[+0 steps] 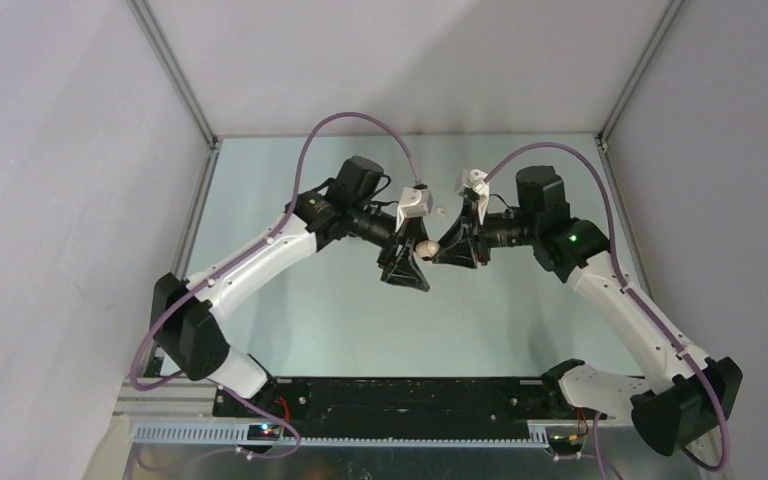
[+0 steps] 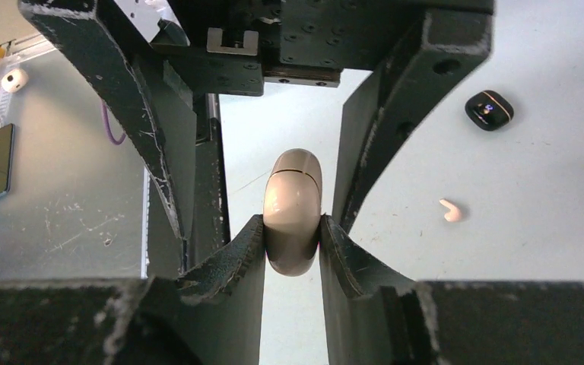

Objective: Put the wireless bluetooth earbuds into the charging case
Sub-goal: Pass from the right arm to the left

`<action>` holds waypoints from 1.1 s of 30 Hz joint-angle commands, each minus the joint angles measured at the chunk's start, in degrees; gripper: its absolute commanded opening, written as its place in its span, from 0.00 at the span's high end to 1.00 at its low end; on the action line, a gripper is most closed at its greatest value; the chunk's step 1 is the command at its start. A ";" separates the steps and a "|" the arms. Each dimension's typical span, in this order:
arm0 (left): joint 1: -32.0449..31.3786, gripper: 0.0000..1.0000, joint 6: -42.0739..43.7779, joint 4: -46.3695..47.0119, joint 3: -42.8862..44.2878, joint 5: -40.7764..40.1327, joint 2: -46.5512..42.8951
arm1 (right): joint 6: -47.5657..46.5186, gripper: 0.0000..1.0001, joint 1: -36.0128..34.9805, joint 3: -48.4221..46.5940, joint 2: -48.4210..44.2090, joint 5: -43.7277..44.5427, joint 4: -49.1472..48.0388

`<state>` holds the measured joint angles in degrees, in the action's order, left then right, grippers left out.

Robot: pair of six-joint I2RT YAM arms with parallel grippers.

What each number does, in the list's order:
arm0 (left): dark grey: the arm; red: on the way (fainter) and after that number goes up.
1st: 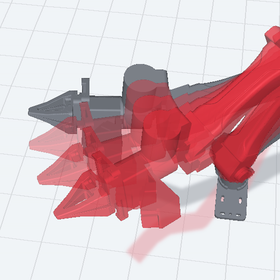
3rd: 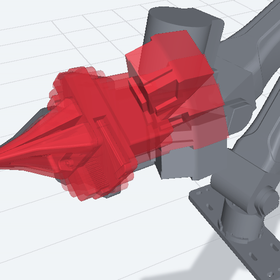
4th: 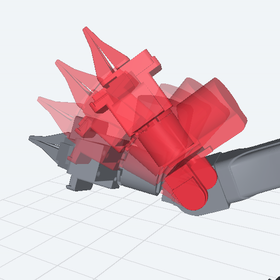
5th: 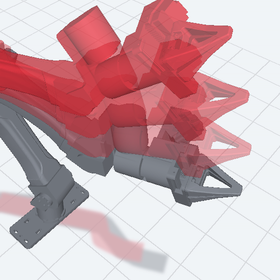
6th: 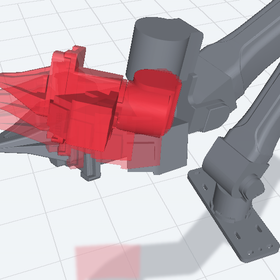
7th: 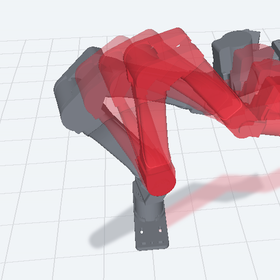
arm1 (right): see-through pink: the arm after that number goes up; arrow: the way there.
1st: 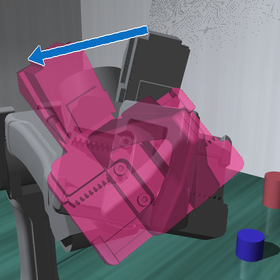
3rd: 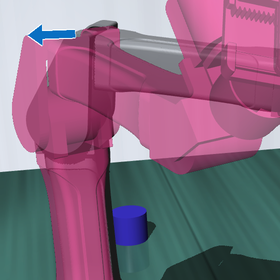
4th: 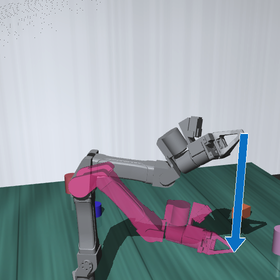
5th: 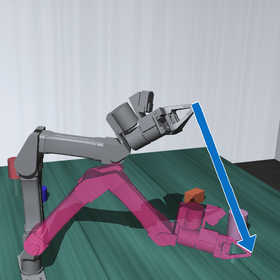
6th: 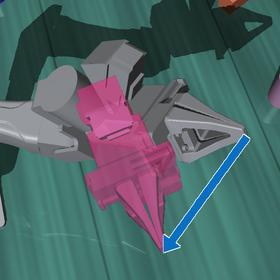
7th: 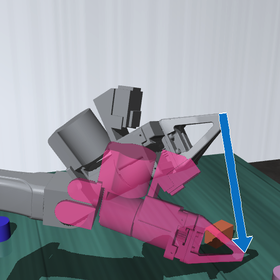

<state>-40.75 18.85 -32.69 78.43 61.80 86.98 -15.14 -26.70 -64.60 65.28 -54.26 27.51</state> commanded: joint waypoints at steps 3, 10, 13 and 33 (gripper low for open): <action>-0.18 0.19 -1.84 2.00 0.18 0.72 -2.76 | 2.48 0.71 3.58 0.38 -2.20 -5.68 -4.40; -0.60 0.28 -2.79 3.03 0.18 -1.71 -2.79 | 6.23 0.71 5.35 1.57 -1.69 -6.36 -7.35; -1.01 0.30 -2.85 3.18 0.17 -3.84 -2.81 | 7.97 0.71 6.33 1.62 -0.15 -8.04 -8.08; -1.48 0.28 -3.94 3.45 1.19 -7.12 -2.30 | 6.45 0.72 6.32 1.59 1.15 -12.73 -5.73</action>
<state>-41.89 16.34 -30.89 78.43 55.22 86.52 -7.57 -20.03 -62.78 66.35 -65.01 22.17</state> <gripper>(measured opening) 0.714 0.325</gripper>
